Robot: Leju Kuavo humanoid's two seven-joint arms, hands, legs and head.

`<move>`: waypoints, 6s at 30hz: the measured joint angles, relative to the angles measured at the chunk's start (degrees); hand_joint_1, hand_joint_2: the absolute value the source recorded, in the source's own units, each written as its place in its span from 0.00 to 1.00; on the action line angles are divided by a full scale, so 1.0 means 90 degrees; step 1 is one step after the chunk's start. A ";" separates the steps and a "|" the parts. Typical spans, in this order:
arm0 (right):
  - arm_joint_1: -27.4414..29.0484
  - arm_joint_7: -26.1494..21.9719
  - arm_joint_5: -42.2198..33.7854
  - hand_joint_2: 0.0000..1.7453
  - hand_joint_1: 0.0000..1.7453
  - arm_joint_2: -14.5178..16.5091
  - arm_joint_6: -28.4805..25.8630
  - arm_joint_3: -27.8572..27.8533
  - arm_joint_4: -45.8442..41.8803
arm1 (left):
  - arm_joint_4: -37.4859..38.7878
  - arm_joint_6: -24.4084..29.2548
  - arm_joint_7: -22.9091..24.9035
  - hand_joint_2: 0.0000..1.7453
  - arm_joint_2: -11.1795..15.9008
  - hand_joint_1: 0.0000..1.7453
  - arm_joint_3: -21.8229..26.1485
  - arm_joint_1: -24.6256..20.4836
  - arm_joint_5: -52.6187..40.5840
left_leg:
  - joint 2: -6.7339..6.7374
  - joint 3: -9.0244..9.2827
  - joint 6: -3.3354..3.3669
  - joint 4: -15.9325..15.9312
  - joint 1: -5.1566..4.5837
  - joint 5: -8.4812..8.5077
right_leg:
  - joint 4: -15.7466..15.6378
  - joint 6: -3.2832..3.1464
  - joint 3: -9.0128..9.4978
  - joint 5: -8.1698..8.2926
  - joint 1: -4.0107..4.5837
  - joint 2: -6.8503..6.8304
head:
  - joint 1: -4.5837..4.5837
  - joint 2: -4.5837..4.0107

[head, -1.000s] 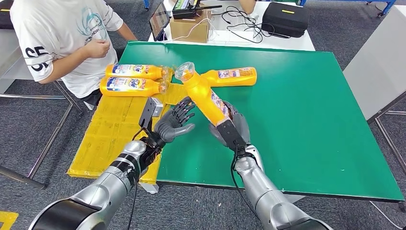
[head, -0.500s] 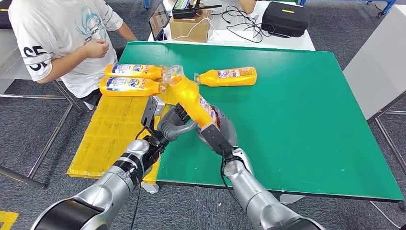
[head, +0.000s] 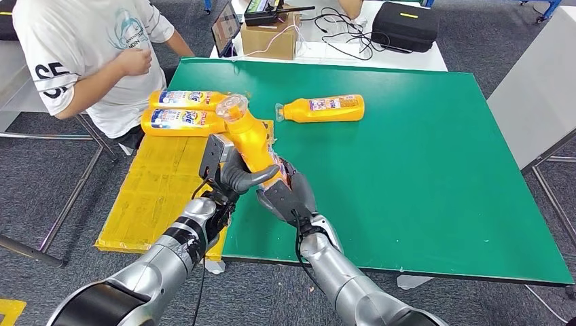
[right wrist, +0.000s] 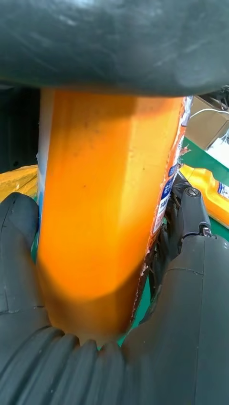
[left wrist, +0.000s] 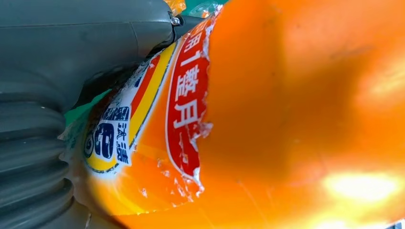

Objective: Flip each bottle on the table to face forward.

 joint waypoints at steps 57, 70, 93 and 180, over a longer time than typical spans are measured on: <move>0.0821 -0.0603 -0.0894 1.00 0.00 -0.0898 -0.0575 -0.0251 -0.1796 | 0.0274 0.2863 -0.0830 1.00 0.1605 1.00 -0.0002 -0.0068 -0.2248 | 0.0006 -0.0007 -0.0001 -0.0001 0.0003 0.0001 | 0.0003 0.0000 -0.0013 0.0000 0.0003 0.0002 | 0.0000 0.0001; 0.1469 -0.0636 -0.0968 1.00 0.00 -0.1386 -0.0372 -0.0996 -0.2927 | 0.0533 0.3205 -0.0612 1.00 0.2921 1.00 -0.0412 -0.0168 -0.4604 | 0.0007 -0.0013 -0.0002 -0.0002 0.0004 0.0001 | 0.0003 -0.0001 -0.0022 0.0000 0.0004 0.0003 | 0.0000 0.0001; 0.1428 -0.0794 -0.0961 1.00 0.00 -0.1430 0.0073 -0.1212 -0.2939 | 0.1129 0.2748 0.0700 1.00 0.2885 1.00 -0.2584 -0.0586 -0.7297 | -0.0019 0.0004 -0.0002 -0.0003 0.0001 0.0003 | 0.0003 -0.0001 0.0007 -0.0001 0.0000 -0.0016 | 0.0001 0.0001; 0.1604 0.2615 0.3954 1.00 0.50 -0.3280 0.0244 -0.0175 -0.2739 | -0.2640 0.0768 -0.0985 0.00 0.1350 0.00 0.0563 0.1643 -0.1408 | -0.0039 -0.0009 0.0009 -0.0001 -0.0007 0.0015 | -0.0003 0.0003 0.0003 -0.0001 -0.0007 -0.0042 | -0.0002 -0.0001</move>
